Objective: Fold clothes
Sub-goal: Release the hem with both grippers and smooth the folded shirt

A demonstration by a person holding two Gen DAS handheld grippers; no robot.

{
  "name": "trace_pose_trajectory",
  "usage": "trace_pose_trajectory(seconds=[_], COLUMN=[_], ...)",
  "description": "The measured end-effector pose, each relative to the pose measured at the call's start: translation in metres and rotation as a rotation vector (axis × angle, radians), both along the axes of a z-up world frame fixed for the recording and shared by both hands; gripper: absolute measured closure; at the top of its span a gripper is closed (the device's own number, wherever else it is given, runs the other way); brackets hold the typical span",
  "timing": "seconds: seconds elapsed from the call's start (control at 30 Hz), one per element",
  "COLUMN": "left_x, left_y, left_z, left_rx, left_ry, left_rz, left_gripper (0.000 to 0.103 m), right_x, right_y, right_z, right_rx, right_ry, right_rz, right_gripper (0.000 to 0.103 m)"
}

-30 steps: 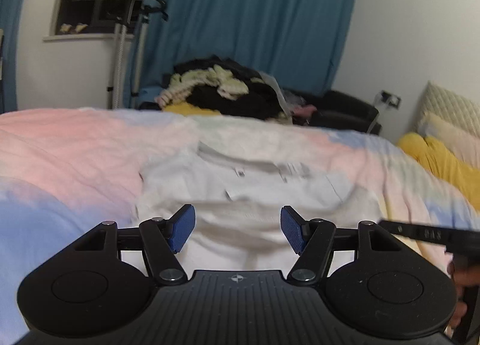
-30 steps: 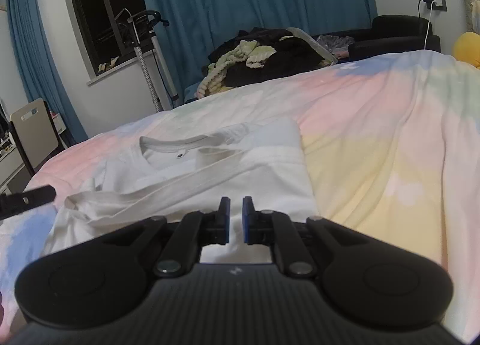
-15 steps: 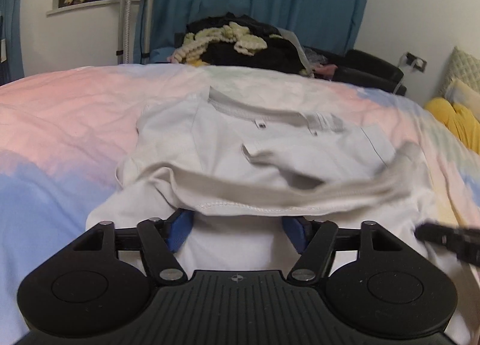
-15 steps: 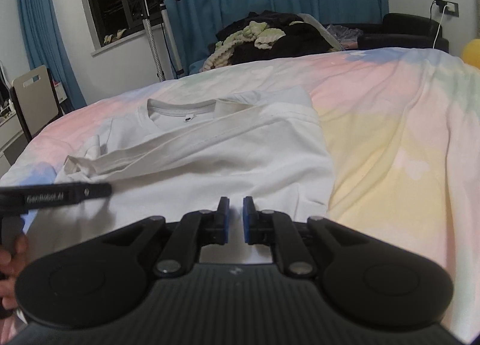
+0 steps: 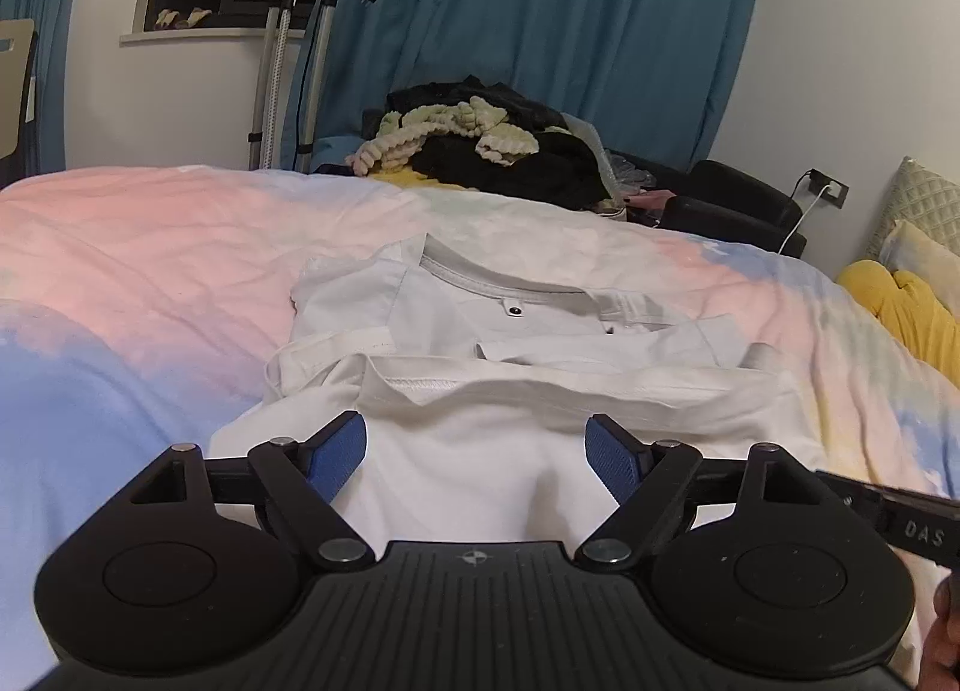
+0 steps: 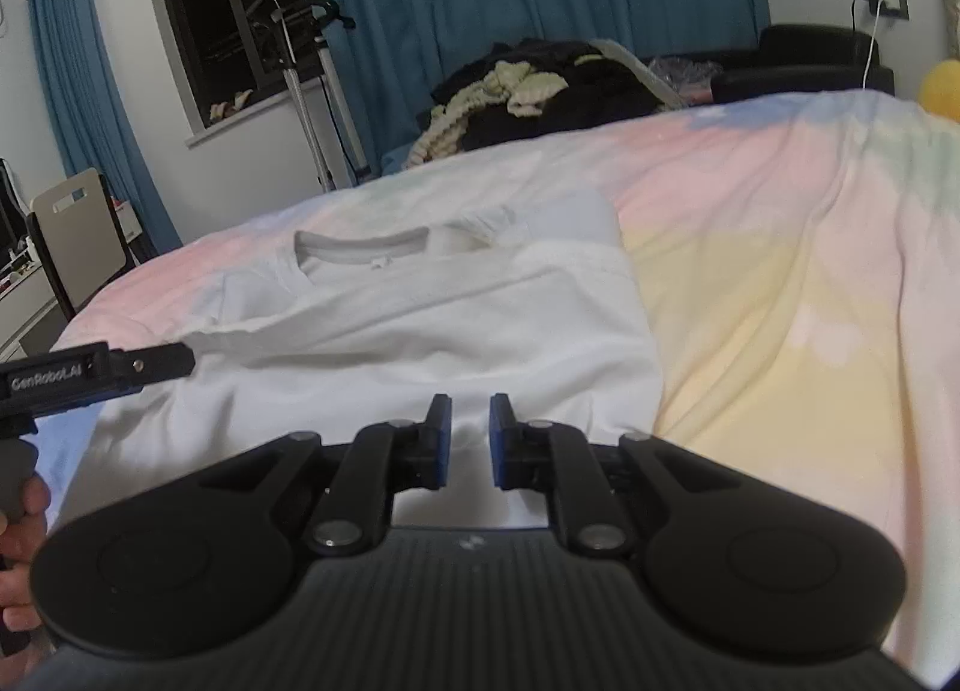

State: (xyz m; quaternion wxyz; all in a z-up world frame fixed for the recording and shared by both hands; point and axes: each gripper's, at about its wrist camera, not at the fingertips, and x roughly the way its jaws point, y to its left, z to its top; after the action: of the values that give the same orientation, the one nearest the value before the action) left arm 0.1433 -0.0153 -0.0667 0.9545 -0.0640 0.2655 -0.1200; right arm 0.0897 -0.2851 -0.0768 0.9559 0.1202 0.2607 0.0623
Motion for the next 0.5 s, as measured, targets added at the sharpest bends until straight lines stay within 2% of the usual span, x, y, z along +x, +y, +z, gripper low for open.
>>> trace_pose_trajectory(seconds=[0.17,0.33,0.5], left_x=[-0.044,-0.097,-0.129], left_y=[0.001,0.0,0.003], left_z=[0.023,0.041,0.051], left_rx=[0.038,0.093,0.081], left_ry=[-0.052,-0.137,-0.163], left_rz=[-0.039,-0.116,-0.108], left_gripper=[0.015,0.012,0.011], right_x=[-0.027,-0.068,-0.092], right_y=[0.0,0.002,0.006], right_z=[0.02,0.047,0.056], right_rx=[0.007,0.002,0.036], right_ry=[-0.046,-0.095,-0.103], right_rz=[0.004,0.02,0.037], right_gripper=[0.088,0.081,0.076])
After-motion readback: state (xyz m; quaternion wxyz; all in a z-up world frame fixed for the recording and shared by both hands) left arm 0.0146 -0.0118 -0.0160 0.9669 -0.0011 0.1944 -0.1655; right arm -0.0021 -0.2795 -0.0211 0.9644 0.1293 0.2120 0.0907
